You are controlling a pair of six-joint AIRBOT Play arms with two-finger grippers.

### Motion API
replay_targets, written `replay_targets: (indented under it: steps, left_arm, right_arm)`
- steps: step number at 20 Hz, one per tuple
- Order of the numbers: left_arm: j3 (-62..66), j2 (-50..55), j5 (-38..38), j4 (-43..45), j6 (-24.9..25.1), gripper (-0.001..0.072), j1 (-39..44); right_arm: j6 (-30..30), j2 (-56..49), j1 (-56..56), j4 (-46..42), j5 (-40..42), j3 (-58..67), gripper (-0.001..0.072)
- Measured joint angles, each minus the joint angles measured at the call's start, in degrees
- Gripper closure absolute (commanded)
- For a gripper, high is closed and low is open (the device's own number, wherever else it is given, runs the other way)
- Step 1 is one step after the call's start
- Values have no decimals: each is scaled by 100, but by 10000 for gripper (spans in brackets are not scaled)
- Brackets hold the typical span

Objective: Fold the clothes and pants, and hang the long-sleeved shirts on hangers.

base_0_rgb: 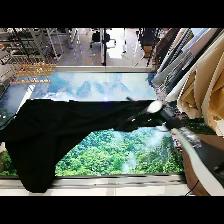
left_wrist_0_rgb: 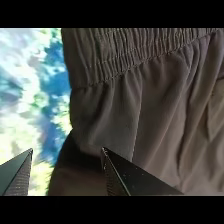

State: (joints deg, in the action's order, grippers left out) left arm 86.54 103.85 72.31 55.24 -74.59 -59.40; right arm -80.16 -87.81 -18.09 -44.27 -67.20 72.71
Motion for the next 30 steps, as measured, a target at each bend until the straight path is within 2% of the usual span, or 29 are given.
replay_targets:
  steps: [3, 4, 6, 8, 9, 11, 12, 15, 17, 18, 19, 21, 23, 25, 28, 30]
  left_arm:
    - [-63, 216, -138, -415, 66, 261, 20]
    - [-74, 264, -181, -546, 101, 284, 22]
    - [-87, 332, -330, -861, 179, 417, 26]
    - [-94, 374, -474, -1228, 264, 612, 26]
    - [-96, 387, -542, -1421, 310, 667, 28]
    - [-98, 404, -640, -1663, 372, 668, 35]
    - [-98, 409, -669, -1744, 389, 699, 37]
    - [-101, 415, -728, -1891, 428, 696, 37]
    - [-101, 415, -719, -1932, 461, 697, 39]
    - [-101, 417, -675, -1956, 487, 698, 39]
    - [-101, 417, -603, -1996, 533, 698, 39]
    - [-101, 411, -411, -2140, 625, 698, 37]
    - [-101, 356, -273, -2330, 684, 699, 11]
    - [-96, 262, -216, -2500, 756, 698, -37]
    - [-92, 129, -177, -2594, 929, 699, -129]
    - [-92, 76, -72, -2524, 1180, 698, -164]
  right_arm:
    - [-354, -323, -824, 234, 887, -225, 343]
    - [-387, -474, -1056, 402, 1172, -262, 343]
    - [-385, -796, -1410, 787, 1661, -234, 343]
    - [-330, -1176, -1687, 1102, 1976, -15, 344]
    - [-317, -1399, -1805, 1220, 2076, 164, 344]
    - [-352, -1849, -1985, 1355, 2188, 588, 352]
    - [-407, -2063, -2050, 1405, 2256, 811, 366]
    - [-649, -2673, -2208, 1521, 2304, 1493, 394]
    - [-793, -2977, -2299, 1565, 2352, 1886, 488]
    - [-809, -3077, -2343, 1543, 2450, 2039, 661]
    - [-839, -3158, -2380, 1508, 2549, 2164, 700]
    - [-879, -3211, -2417, 1436, 2623, 2389, 702]
    - [-903, -3086, -2396, 774, 2212, 2496, 702]
    - [-946, -2682, -2382, -520, 1408, 2566, 701]
    - [-1003, -1768, -2328, -3032, -538, 2564, 701]
    - [-981, -1005, -2192, -4207, -1784, 2535, 701]
